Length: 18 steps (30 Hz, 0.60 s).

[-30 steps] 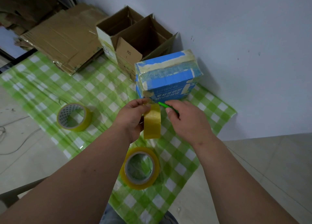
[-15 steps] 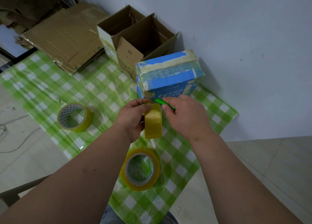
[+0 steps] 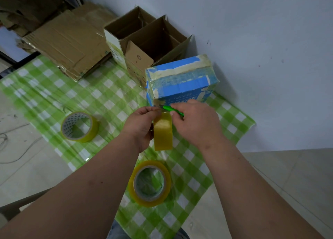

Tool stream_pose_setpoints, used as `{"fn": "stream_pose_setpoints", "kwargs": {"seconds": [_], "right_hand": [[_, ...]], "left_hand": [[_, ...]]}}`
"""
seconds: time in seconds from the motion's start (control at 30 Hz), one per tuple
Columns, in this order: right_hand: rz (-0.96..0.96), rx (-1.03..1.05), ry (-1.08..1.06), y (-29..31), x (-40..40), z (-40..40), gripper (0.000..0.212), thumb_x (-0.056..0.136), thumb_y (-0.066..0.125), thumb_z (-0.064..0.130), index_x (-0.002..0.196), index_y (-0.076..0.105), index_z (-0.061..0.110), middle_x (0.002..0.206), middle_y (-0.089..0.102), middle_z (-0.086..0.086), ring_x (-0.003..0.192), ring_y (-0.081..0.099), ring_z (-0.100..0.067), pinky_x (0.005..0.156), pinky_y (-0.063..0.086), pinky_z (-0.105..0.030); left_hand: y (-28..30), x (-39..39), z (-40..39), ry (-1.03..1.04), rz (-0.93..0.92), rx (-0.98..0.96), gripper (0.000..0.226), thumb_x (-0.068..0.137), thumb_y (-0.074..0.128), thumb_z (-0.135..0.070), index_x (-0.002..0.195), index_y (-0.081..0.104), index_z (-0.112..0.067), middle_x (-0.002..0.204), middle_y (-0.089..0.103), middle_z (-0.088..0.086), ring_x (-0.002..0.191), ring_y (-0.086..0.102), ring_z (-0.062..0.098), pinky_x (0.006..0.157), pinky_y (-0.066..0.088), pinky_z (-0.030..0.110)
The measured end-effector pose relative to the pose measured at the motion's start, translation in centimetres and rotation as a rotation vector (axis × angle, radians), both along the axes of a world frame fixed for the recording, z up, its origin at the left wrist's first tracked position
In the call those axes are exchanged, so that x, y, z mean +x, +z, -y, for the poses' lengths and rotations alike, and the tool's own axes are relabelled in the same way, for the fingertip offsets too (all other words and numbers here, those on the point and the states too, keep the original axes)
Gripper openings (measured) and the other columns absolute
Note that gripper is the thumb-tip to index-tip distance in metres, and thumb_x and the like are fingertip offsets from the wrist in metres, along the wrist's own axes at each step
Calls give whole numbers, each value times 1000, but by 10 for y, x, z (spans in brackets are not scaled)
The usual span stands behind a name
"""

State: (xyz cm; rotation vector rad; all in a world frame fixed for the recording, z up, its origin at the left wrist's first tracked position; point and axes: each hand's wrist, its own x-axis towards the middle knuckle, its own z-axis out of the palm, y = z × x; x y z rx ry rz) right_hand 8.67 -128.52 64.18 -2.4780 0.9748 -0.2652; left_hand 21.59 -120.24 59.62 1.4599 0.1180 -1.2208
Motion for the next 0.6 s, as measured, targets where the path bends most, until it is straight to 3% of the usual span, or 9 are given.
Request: {"fn": "stream_pose_setpoints", "kwargs": {"seconds": [0.17, 0.33, 0.47, 0.6], "right_hand": [[-18, 2, 4, -1, 0, 0, 26, 93, 55, 35, 106, 73, 21, 88, 66, -2, 81, 61, -23, 69, 52, -38], [-10, -5, 1, -2, 5, -2, 27, 94, 56, 35, 112, 71, 23, 90, 64, -2, 81, 60, -22, 68, 52, -37], [-53, -9, 13, -2, 8, 1, 27, 94, 53, 37, 110, 71, 23, 91, 62, -1, 82, 60, -21, 70, 52, -37], [-66, -12, 6, -3, 7, 5, 26, 94, 53, 37, 108, 71, 24, 88, 59, 0, 80, 58, -20, 68, 50, -35]], "left_hand": [[-1, 1, 0, -14, 17, -2, 12, 90, 66, -6, 82, 67, -15, 75, 70, 2, 67, 63, 21, 64, 52, 35], [0, 1, 2, -3, 5, 5, 11, 90, 65, -5, 84, 66, -14, 81, 69, 6, 74, 64, 24, 79, 53, 45], [0, 1, 3, 7, 13, 9, 11, 88, 69, -8, 80, 65, -15, 74, 69, 3, 68, 64, 21, 72, 54, 40], [0, 4, 2, 0, 36, 22, 13, 87, 71, -11, 77, 63, -15, 77, 67, 6, 73, 61, 24, 75, 51, 42]]}}
